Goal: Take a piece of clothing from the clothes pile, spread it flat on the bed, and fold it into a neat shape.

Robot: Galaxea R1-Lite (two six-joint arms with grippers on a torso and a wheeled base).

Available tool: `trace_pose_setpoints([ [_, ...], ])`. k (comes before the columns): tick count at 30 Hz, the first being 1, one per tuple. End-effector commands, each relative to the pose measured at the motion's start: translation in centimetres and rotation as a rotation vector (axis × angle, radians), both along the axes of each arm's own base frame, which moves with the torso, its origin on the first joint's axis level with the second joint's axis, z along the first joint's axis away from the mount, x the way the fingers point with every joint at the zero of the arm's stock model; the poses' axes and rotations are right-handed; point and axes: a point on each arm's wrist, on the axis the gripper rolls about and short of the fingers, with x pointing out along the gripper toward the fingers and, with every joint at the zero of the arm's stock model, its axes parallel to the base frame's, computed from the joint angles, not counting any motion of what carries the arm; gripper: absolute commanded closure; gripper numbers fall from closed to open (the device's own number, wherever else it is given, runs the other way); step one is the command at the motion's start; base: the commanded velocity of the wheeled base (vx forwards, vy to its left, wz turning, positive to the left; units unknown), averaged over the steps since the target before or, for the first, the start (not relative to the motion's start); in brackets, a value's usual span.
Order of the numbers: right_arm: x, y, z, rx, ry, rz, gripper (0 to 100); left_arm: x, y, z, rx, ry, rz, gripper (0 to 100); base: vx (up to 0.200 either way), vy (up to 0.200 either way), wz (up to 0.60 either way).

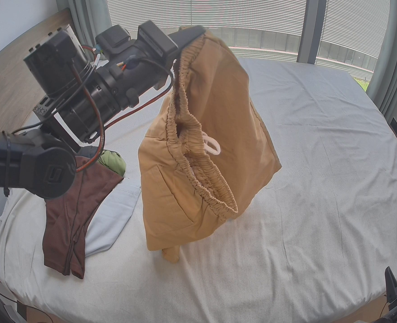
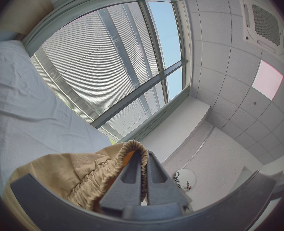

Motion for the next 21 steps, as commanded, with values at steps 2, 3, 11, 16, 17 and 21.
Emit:
trace_pose_setpoints([
  [2, 0.0, 0.0, -0.5, 0.000, 0.000, 0.001, 0, -1.1, -0.9, 2.1, -0.072, -0.012, -0.044, 100, 0.000, 0.000, 0.00],
  [3, 0.0, 0.0, -0.5, 0.000, 0.000, 0.001, 0, -1.1, -1.0, 2.1, -0.074, -0.012, -0.048, 100, 0.000, 0.000, 0.00],
  [11, 0.0, 0.0, -0.5, 0.000, 0.002, 0.001, 0, -2.0, -2.4, 3.3, -0.156, 0.018, -0.108, 100, 0.000, 0.000, 0.00],
  [16, 0.0, 0.0, -0.5, 0.000, 0.000, 0.001, 0, -1.1, -2.3, 2.3, -0.150, 0.054, -0.084, 100, 0.000, 0.000, 0.00],
  [17, 0.0, 0.0, -0.5, 0.000, 0.000, 0.001, 0, -1.0, -2.2, 2.0, -0.147, 0.060, -0.078, 100, 0.000, 0.000, 0.00],
  [21, 0.0, 0.0, -0.5, 0.000, 0.000, 0.001, 0, -0.4, -1.5, 0.0, -0.116, 0.098, -0.044, 100, 0.000, 0.000, 0.00],
])
